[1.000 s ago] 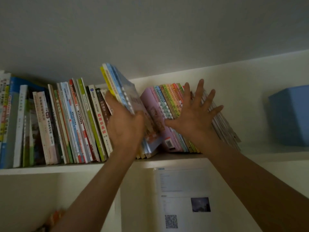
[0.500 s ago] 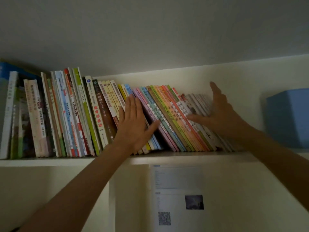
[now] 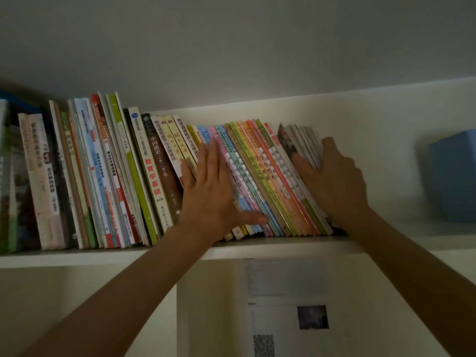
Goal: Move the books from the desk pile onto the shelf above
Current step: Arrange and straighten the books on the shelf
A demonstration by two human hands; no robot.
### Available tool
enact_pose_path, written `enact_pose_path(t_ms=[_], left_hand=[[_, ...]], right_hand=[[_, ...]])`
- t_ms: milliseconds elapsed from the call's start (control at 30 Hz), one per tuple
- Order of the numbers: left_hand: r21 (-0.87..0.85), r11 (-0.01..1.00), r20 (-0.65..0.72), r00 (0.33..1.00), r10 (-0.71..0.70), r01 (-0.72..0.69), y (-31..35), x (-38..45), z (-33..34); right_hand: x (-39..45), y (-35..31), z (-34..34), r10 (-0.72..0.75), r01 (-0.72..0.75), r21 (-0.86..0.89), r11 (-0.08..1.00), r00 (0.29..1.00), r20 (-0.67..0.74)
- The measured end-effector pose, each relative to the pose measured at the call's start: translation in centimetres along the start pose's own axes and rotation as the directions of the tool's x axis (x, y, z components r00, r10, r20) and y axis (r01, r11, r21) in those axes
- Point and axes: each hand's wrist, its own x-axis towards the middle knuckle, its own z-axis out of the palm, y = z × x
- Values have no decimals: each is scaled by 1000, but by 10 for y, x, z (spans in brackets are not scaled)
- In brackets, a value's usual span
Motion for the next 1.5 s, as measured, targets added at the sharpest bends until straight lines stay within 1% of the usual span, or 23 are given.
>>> enact_pose_path(t_ms=[100,200,267,433,533,667,700,767,833,867,900,933,967,1000,1033,1067,1100,1133,1167,1233,1333,1433,1500], left_hand=[[-30,999,-30,999,35,-36,-8,-9,1],[-37,993,15,993,117,-116,-18,-14,-2],[-25,988,39,987,154,-153,-22,-14,-4],[-18,982,42,982,186,-186,-22,-12,-3],[-23,974,82,970,228,-227,-23,-11,-5],[-4,965,44,964,261,-261,-44,-11,-6],[4,965,37,964,264,-264,-49,-11,-6],[4,967,68,964,256,-256,-51,-11,-8],[-32,975,80,972,221,-219,-47,-12,-8],[-47,980,77,978,195,-191,-43,-11,-8],[-58,985,77,983,169,-165,-36,-11,-9],[-60,988,72,986,149,-145,-29,-11,-10],[-51,989,64,988,141,-138,-22,-10,-9],[-31,989,60,988,144,-143,-16,-8,-9],[-6,988,64,986,154,-154,-11,-6,-8],[14,987,72,985,160,-161,-8,-5,-8],[27,987,82,985,155,-157,-6,-3,-7],[35,988,92,985,143,-147,-4,-1,-6],[45,990,102,987,126,-131,-3,1,-5],[74,992,132,987,92,-102,2,5,-2],[69,993,152,985,83,-95,6,8,-3],[-15,988,90,984,155,-154,-2,-2,-6],[-84,973,51,974,220,-215,-9,-14,-8]], right_hand=[[0,-4,-1,16,-16,2,1000,1000,4],[-2,-1,-5,8,-9,21,1000,998,57],[-4,-1,-6,6,-7,24,1000,998,66],[-5,0,0,-9,8,9,1000,1000,29],[-4,-1,1,8,-8,29,1000,1000,4],[-5,-12,11,29,-25,69,997,998,-59],[-5,-16,14,34,-29,59,998,997,-72],[-7,-21,17,53,-50,33,998,995,-81],[-9,-21,19,37,-36,19,999,997,-72],[-8,-21,17,22,-21,24,999,999,-36],[-7,-18,15,5,-7,54,998,999,40],[-5,-15,10,-10,-8,116,993,987,160],[-2,-9,3,-33,-29,193,981,950,312],[2,-2,-6,-67,-70,275,959,886,458],[4,8,-13,-108,-120,342,932,810,577],[6,18,-19,-156,-154,392,907,741,653],[6,28,-21,-212,-146,423,894,695,687],[5,35,-19,-249,-107,426,898,674,696],[5,40,-16,-266,-56,405,913,670,693],[5,44,-5,-291,67,345,936,697,656],[5,41,-2,-294,209,211,955,775,559],[-1,37,-8,-229,225,72,972,823,520],[-3,34,-15,-202,201,58,978,832,517]])
